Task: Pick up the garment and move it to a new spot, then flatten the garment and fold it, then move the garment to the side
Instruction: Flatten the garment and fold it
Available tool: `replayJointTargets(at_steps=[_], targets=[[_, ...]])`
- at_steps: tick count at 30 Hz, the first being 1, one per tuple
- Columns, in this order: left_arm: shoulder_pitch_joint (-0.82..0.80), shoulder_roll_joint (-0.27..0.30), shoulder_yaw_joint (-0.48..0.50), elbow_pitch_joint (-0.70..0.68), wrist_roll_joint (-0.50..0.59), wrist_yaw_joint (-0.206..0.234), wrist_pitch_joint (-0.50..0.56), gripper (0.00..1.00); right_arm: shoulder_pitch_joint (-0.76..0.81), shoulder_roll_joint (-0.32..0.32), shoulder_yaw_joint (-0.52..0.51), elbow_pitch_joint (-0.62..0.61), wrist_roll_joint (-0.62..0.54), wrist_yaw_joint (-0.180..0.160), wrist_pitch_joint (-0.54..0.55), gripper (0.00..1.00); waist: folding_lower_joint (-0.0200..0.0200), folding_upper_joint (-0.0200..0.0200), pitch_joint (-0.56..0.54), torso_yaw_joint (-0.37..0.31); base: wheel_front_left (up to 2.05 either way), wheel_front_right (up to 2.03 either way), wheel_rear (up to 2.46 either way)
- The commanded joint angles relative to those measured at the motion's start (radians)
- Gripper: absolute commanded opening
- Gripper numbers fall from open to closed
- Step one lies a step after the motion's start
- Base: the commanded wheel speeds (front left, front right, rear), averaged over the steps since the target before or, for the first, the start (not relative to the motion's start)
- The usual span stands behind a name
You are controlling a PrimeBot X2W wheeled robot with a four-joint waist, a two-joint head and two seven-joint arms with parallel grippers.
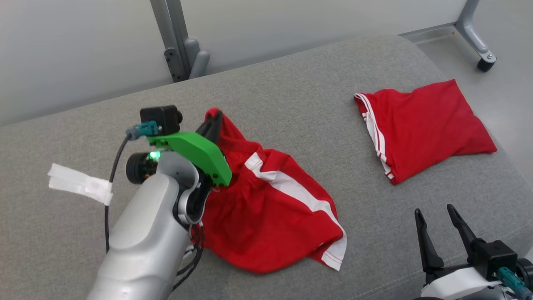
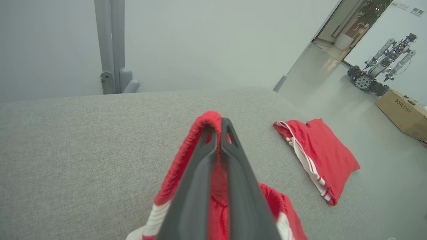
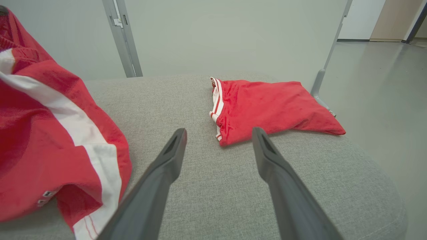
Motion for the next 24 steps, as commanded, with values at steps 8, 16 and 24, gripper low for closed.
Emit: replayJointTargets(at_steps=[8,16,24], targets=[[-0.107,0.0,0.012,-0.189,-0.049,0.041,-0.09,0.0,0.007,0.003,-0.01,0.001,0.008,-0.001,-0.003,1.0,0.0,0.012,-0.011,0.015,0.0,0.0,0.0],[0.027,0.022,0.003,-0.296,-0.108,0.128,-0.13,0.0,0.02,0.001,-0.017,0.001,0.007,-0.001,-0.003,1.0,0.0,0.012,-0.014,0.045,0.0,0.0,0.0],[0.185,0.066,0.063,-0.125,-0.16,0.156,-0.17,0.0,0.0,0.002,0.008,0.009,0.013,-0.001,-0.003,1.0,0.0,0.012,0.014,0.094,0.0,0.0,0.0]])
